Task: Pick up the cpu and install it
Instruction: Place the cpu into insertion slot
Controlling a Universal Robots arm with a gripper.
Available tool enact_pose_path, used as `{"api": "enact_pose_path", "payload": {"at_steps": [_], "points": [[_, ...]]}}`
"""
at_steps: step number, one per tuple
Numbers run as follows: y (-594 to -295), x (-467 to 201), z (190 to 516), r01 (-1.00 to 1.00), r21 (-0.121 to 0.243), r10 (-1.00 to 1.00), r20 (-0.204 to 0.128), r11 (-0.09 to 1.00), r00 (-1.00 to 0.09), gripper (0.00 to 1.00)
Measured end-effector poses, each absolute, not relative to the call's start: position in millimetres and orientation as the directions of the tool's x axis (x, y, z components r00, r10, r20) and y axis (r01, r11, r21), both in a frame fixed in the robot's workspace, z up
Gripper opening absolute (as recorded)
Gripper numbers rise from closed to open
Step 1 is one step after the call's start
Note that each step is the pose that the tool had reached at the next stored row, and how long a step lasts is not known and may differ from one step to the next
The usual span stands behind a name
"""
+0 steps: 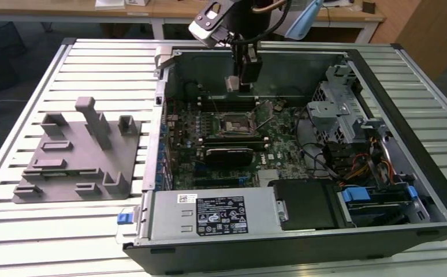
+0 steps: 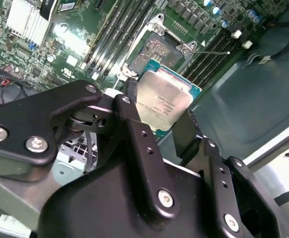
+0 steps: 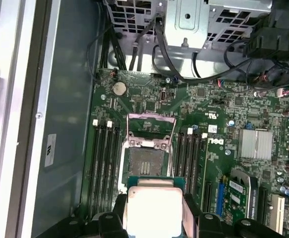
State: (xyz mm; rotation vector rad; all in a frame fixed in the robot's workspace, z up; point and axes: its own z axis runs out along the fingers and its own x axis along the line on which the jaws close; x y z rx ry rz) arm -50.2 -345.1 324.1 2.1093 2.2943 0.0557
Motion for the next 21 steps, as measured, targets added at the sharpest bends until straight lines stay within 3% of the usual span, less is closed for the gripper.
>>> {"api": "enact_pose_path", "payload": {"at_steps": [21], "points": [[-343,-44,292,0.996,0.043,0.997,0.007,0.083,-0.083,0.53]]}}
